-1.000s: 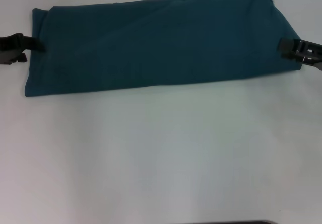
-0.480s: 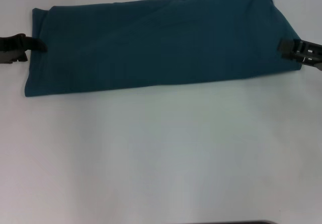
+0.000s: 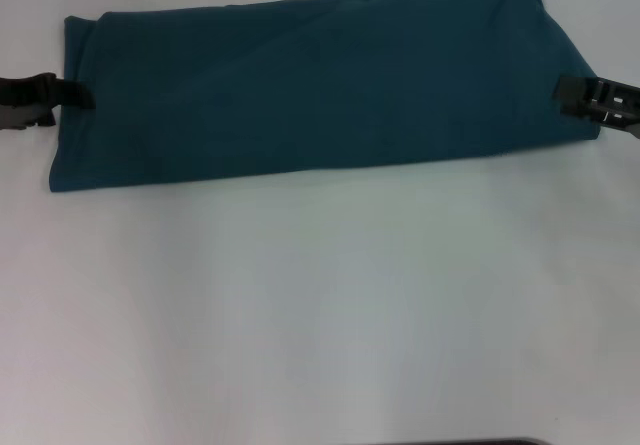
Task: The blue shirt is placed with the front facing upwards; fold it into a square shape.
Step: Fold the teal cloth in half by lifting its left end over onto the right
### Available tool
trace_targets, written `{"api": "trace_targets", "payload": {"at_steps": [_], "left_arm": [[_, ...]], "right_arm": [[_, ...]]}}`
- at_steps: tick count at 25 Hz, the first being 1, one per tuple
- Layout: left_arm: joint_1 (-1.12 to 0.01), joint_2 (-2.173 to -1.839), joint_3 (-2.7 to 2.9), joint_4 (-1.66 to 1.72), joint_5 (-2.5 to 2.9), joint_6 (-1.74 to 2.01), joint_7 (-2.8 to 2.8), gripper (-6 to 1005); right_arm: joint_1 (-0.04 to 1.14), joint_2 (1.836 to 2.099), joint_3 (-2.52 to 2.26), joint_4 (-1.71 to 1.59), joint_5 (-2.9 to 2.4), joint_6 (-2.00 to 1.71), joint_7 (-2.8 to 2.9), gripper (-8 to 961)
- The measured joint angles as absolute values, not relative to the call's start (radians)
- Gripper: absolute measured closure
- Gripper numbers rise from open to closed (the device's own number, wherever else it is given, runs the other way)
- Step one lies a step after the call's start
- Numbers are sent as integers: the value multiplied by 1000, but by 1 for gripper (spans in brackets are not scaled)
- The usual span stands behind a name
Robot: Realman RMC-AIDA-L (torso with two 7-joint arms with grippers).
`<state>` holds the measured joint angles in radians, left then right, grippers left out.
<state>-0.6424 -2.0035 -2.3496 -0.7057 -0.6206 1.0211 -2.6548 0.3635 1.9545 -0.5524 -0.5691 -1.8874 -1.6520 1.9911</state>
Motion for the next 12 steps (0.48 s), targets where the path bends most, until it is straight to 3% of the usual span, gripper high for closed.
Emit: {"api": "trace_targets", "payload": {"at_steps": [12], "left_arm": [[-656, -2009, -2351, -694, -616, 1042, -2655, 356]], "right_arm": [[360, 1954, -546, -569, -1888, -1652, 1991, 53]]}}
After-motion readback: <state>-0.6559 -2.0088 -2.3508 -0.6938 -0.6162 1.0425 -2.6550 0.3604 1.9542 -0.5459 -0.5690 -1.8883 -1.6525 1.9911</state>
